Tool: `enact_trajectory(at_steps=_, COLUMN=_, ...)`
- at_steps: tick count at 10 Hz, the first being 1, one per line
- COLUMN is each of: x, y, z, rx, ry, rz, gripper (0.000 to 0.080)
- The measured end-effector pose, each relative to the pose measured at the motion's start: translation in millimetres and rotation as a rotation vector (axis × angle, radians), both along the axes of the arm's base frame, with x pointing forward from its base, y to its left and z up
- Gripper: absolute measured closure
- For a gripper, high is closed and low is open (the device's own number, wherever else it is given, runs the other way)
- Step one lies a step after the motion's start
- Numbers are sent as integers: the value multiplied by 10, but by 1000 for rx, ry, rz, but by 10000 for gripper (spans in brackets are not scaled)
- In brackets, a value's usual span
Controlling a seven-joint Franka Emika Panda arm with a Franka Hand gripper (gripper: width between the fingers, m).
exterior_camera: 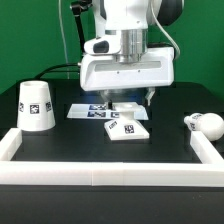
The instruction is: Assemble lamp
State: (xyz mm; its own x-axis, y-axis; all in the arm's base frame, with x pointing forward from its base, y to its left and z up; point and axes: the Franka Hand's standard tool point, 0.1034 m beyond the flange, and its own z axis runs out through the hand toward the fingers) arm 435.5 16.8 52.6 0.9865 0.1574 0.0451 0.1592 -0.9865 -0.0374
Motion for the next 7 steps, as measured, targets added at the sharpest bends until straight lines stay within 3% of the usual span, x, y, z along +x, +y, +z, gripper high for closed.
enact_trajectory(at_steps=3, x=-38, y=-2, z=-85, rx=0, ry=13, rz=0, gripper=100)
enact_trajectory(at_steps=4, x=-31, y=-8, z=-82, rx=0, ry=12, rz=2, gripper=130)
enact_trajectory(at_steps=5, x=-7, y=-25, z=-71, rx=0, ry=8, rz=9, gripper=262)
enact_trajectory(at_steps=7, x=18, y=-41, z=-59, rx=0, ry=4, rz=13, gripper=267)
